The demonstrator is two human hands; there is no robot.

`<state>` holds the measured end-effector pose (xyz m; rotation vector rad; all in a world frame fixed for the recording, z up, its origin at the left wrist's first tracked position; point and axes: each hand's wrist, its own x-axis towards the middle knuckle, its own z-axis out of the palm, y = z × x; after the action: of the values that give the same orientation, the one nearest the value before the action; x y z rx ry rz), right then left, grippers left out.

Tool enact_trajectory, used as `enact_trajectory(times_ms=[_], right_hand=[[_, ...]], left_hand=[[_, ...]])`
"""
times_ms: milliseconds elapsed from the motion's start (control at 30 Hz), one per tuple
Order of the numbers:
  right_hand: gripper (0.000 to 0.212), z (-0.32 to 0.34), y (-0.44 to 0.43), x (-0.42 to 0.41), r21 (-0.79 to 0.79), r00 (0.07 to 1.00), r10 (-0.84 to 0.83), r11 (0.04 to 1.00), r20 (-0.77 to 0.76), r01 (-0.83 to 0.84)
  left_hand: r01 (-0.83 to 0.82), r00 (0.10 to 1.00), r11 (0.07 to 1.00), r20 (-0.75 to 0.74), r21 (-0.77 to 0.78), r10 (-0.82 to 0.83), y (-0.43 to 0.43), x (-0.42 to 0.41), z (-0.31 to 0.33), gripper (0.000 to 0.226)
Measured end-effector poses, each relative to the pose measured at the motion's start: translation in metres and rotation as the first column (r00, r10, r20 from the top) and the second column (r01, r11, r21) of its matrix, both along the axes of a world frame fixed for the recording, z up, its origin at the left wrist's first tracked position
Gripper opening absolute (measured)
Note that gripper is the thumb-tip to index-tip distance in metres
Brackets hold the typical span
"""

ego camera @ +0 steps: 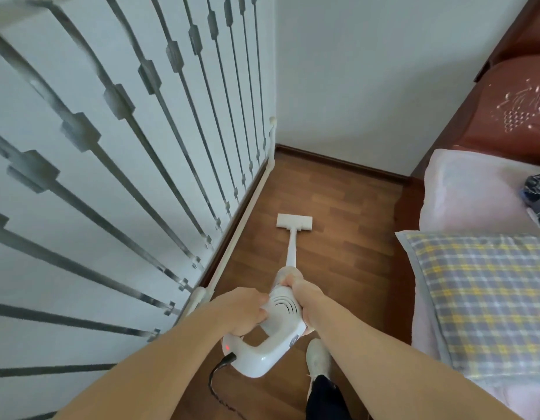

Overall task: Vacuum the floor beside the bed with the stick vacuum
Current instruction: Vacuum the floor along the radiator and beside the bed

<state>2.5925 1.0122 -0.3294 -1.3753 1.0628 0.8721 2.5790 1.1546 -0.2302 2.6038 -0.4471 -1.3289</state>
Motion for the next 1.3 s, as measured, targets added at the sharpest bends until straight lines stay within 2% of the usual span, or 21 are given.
enact_trajectory(times_ms=[167,333,467,667,867,1300], right_hand=[[0.063,-0.005,-0.028,0.067,0.018,0.999,-0.036,0.999,-0.007,0.036],[0.054,-0.01,-0.067,0.145,0.001,1.0,-0.022,1.0,0.007,0.022],[0.057,-0.017,-0.094,0.2,0.003,1.0,-0.017,1.0,0.002,0.017],[0.057,-0.032,-0.124,0.253,0.019,0.998,-0.053,0.998,0.018,0.052],[0.055,-0.038,-0.157,0.273,-0.011,0.994,-0.106,0.994,0.026,0.106],[0.048,-0.035,-0.215,0.238,-0.052,0.98,-0.2,0.978,-0.002,0.2]], left_hand=[[0.008,1.0,1.0,-0.019,-0.011,-0.008,-0.03,0.068,0.006,0.033],[0.059,0.998,0.998,0.017,0.025,-0.059,-0.066,0.145,-0.001,0.035],[0.08,0.996,0.996,0.034,0.043,-0.081,-0.093,0.198,-0.007,0.037],[0.044,0.999,0.999,0.024,0.026,-0.044,-0.126,0.25,-0.015,0.041],[0.036,0.999,0.999,0.002,-0.032,-0.036,-0.156,0.276,-0.026,0.038],[0.239,0.971,0.971,-0.004,-0.009,-0.239,-0.209,0.268,-0.035,0.038]])
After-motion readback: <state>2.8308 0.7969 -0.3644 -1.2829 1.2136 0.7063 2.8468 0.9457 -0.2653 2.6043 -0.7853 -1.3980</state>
